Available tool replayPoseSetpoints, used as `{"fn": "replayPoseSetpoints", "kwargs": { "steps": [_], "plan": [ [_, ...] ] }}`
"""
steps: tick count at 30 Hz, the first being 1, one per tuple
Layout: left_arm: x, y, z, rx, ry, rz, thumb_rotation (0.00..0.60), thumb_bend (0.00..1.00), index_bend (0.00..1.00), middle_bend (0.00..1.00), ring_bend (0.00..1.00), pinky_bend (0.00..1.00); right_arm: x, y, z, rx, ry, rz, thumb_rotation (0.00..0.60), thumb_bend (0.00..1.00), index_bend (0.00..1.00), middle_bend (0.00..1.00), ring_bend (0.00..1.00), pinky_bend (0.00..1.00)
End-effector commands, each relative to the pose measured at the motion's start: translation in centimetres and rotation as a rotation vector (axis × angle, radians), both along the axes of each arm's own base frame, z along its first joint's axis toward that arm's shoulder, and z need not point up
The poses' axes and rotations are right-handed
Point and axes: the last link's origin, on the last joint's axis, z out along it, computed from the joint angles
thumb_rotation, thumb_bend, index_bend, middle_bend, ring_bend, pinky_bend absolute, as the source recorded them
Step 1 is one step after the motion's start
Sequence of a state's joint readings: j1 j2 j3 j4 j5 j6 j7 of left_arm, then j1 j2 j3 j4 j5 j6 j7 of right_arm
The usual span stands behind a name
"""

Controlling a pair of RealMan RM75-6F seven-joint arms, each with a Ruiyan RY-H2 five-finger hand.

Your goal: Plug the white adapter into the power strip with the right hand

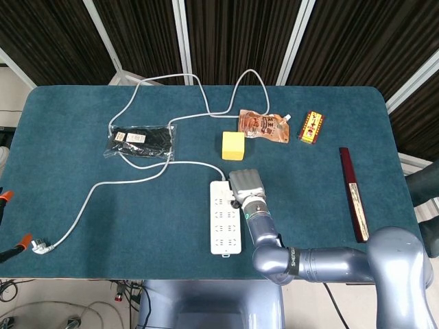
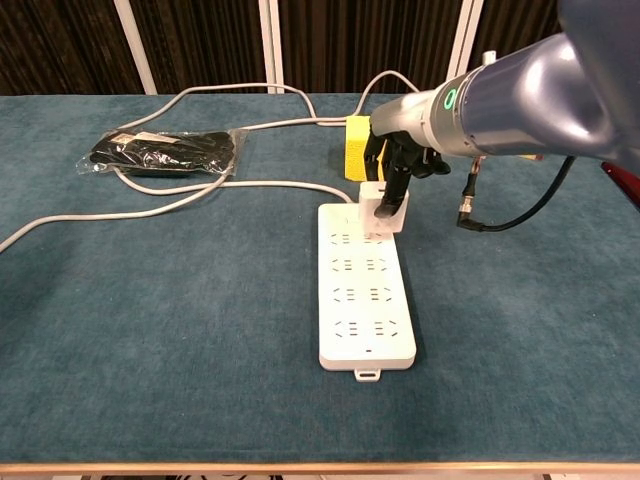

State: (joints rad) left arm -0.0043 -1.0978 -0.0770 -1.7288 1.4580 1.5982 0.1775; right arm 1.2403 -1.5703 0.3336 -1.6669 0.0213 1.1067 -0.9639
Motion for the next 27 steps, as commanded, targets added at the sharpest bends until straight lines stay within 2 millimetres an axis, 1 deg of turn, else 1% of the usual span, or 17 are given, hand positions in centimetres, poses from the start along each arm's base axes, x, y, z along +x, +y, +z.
{"fn": "replayPoseSetpoints", "kwargs": {
  "steps": [1, 10, 27],
  "plan": [
    [0.05, -0.03, -0.03, 0.0, 0.001, -0.002, 0.6, 0.17, 0.11, 0.04, 0.0, 0.0, -0.16, -0.02, 0.0, 0.001, 0.001, -0.003, 0.6, 0.67, 0.79, 0.65, 0.86, 0.83],
    [0.06, 0.0, -0.1, 0.001, 0.005, 0.0, 0.6, 0.17, 0.11, 0.04, 0.0, 0.0, -0.22, -0.11, 0.11, 0.003, 0.0, -0.001, 0.6, 0.67, 0.79, 0.65, 0.86, 0.83],
    [-0.01, 0.07, -0.06, 0.0, 0.004, 0.002, 0.6, 0.17, 0.11, 0.04, 0.0, 0.0, -0.47, 0.18, -0.28, 0.02, -0.002, -0.012, 0.6, 0.67, 0.79, 0.65, 0.86, 0.83]
  ]
}}
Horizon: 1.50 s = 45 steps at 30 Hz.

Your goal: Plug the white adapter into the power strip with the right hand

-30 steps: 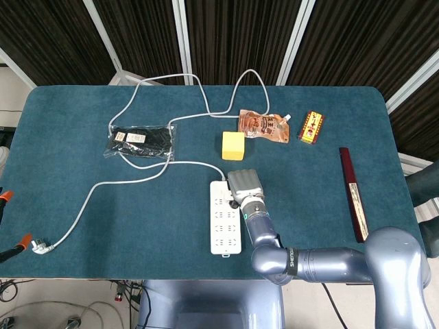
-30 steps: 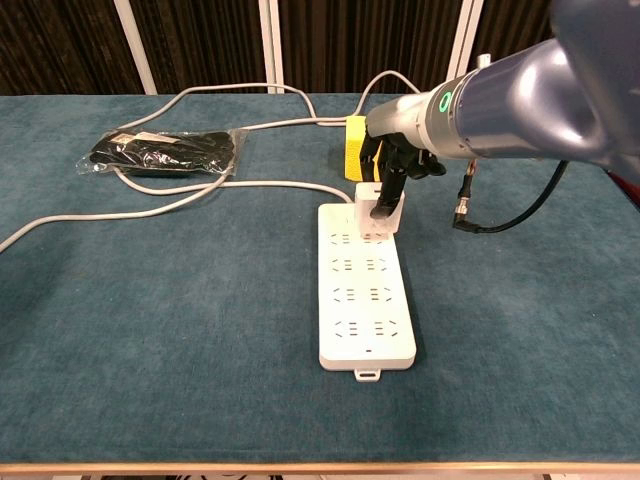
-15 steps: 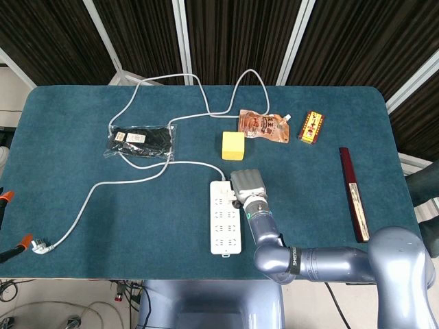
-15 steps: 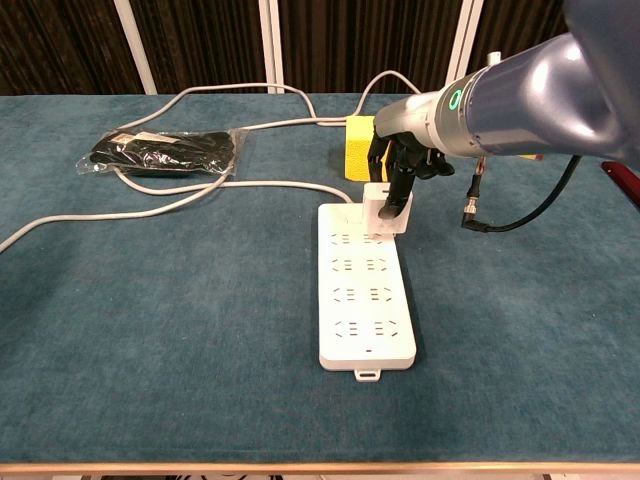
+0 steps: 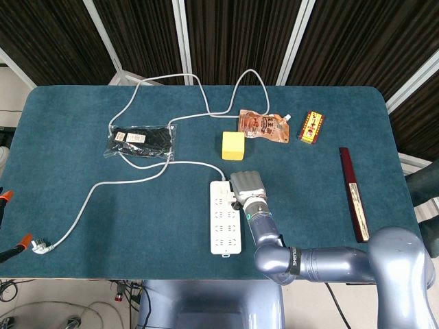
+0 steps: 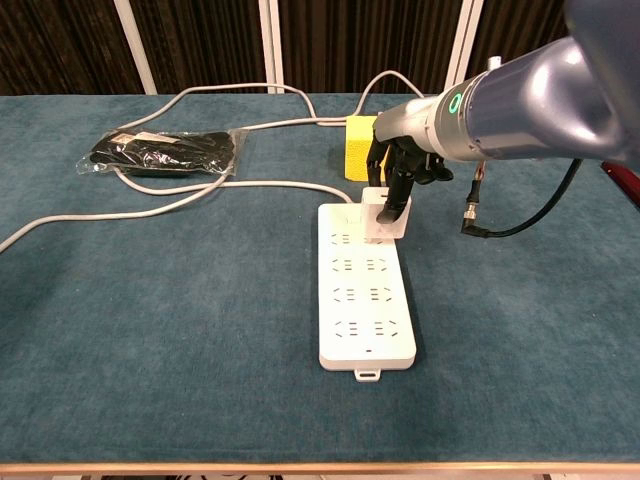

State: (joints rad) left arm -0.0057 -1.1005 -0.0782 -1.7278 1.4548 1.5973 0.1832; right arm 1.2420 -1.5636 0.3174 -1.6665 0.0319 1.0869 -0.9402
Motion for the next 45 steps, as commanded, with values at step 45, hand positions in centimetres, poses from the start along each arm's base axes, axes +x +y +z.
{"fn": "replayPoseSetpoints", "kwargs": {
  "steps": [45],
  "plan": [
    [0.0, -0.01, 0.01, 0.002, 0.002, -0.001, 0.6, 0.17, 0.11, 0.04, 0.0, 0.0, 0.08, -0.11, -0.21, 0.001, 0.045, 0.017, 0.6, 0.67, 0.81, 0.66, 0.86, 0.83]
  ]
}}
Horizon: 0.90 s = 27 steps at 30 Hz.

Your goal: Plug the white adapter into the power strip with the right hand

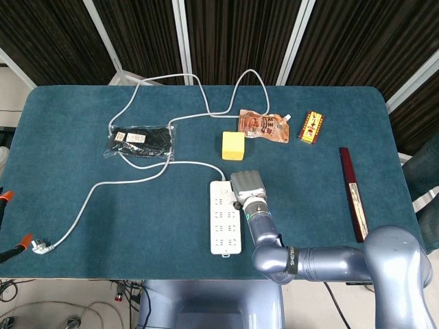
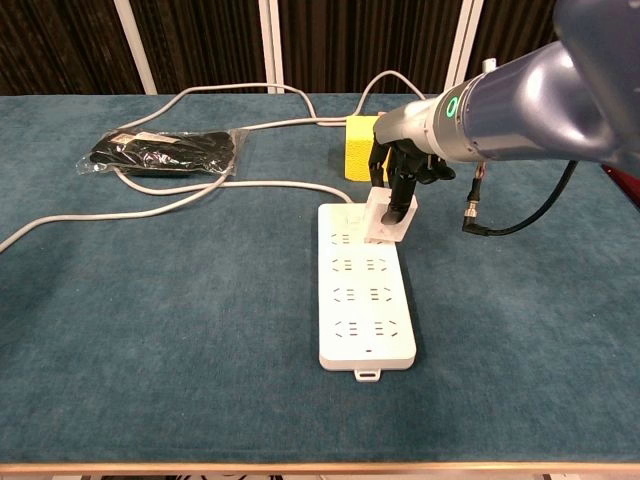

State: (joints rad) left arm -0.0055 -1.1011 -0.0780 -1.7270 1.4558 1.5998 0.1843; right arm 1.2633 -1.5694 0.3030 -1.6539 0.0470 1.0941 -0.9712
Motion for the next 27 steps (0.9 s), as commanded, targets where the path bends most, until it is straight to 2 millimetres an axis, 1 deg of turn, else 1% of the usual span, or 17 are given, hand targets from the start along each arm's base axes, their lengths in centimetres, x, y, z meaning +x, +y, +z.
{"fn": "replayPoseSetpoints", "kwargs": {
  "steps": [1, 15, 23, 27],
  "plan": [
    [-0.01, 0.01, -0.01, 0.0, 0.0, 0.0, 0.6, 0.17, 0.11, 0.04, 0.0, 0.0, 0.0, 0.01, -0.07, 0.001, 0.002, 0.0, 0.6, 0.67, 0.81, 0.66, 0.86, 0.83],
    [0.01, 0.02, -0.02, -0.001, -0.001, -0.002, 0.6, 0.17, 0.11, 0.04, 0.0, 0.0, 0.14, 0.07, -0.24, -0.005, 0.009, 0.012, 0.6, 0.67, 0.81, 0.66, 0.86, 0.83],
    [0.01, 0.01, -0.03, -0.002, 0.0, -0.002, 0.6, 0.17, 0.11, 0.04, 0.0, 0.0, 0.57, 0.49, -0.72, 0.0, 0.016, 0.041, 0.6, 0.67, 0.81, 0.66, 0.86, 0.83],
    [0.0, 0.02, -0.03, -0.002, -0.001, -0.002, 0.6, 0.17, 0.11, 0.04, 0.0, 0.0, 0.78, 0.69, -1.05, 0.004, 0.02, 0.049, 0.6, 0.67, 0.82, 0.67, 0.87, 0.83]
  ]
}}
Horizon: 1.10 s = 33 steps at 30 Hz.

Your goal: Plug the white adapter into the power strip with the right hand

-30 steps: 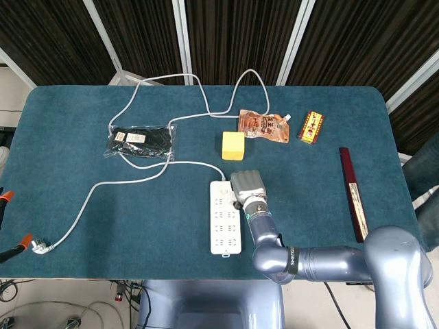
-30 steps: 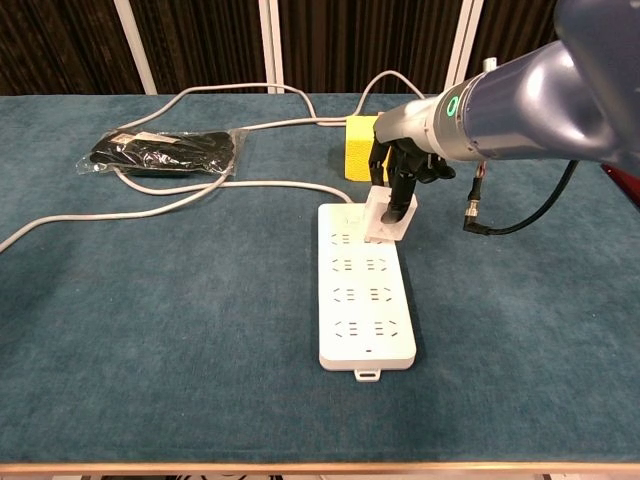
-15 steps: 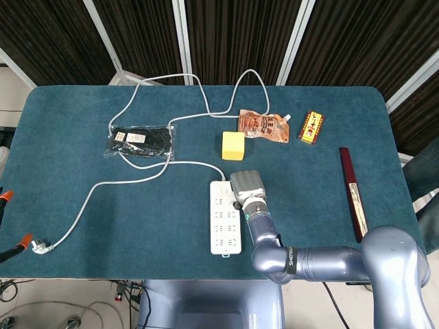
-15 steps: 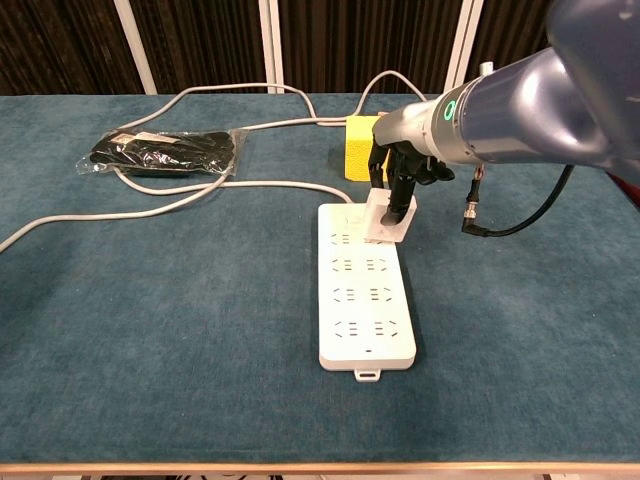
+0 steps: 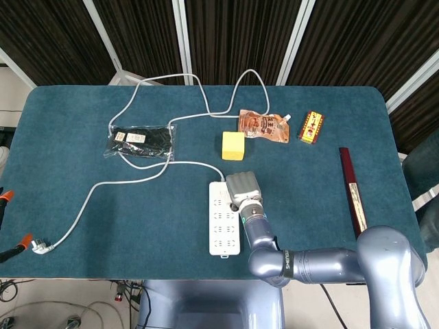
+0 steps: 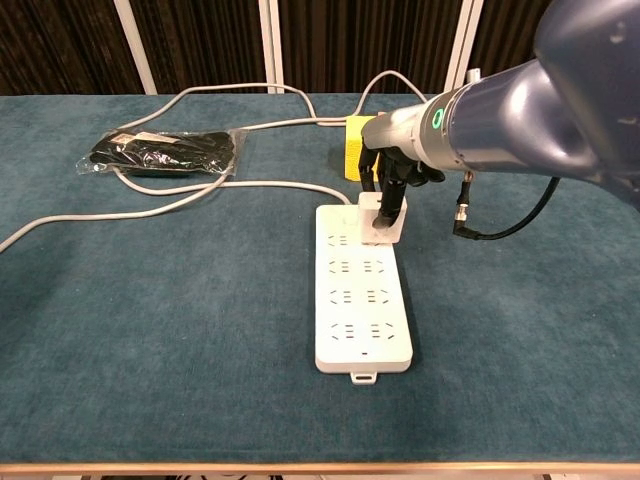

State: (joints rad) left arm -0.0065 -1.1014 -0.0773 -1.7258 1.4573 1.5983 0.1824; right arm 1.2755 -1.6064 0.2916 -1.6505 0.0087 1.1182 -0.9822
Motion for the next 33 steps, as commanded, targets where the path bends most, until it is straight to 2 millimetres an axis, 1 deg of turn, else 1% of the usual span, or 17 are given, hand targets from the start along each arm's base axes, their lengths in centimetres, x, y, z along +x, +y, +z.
{"fn": "replayPoseSetpoints", "kwargs": {
  "steps": [1, 23, 28, 33],
  "plan": [
    [0.0, 0.0, 0.0, 0.0, 0.0, 0.0, 0.6, 0.17, 0.11, 0.04, 0.0, 0.0, 0.1, 0.1, -0.2, 0.001, 0.005, 0.004, 0.6, 0.67, 0.82, 0.67, 0.87, 0.83],
    [-0.1, 0.1, -0.1, -0.008, -0.002, 0.003, 0.6, 0.17, 0.12, 0.04, 0.0, 0.0, 0.3, 0.4, -1.3, -0.003, 0.032, -0.003, 0.6, 0.68, 0.82, 0.67, 0.88, 0.83],
    [-0.1, 0.1, -0.1, -0.008, -0.002, 0.002, 0.6, 0.17, 0.12, 0.04, 0.0, 0.0, 0.3, 0.5, -1.5, -0.003, 0.028, -0.005, 0.6, 0.69, 0.85, 0.69, 0.89, 0.85],
    [-0.1, 0.1, -0.1, -0.009, -0.004, 0.002, 0.6, 0.17, 0.12, 0.04, 0.0, 0.0, 0.3, 0.7, -1.9, -0.012, 0.013, -0.006, 0.6, 0.72, 0.88, 0.72, 0.9, 0.86]
  ]
}}
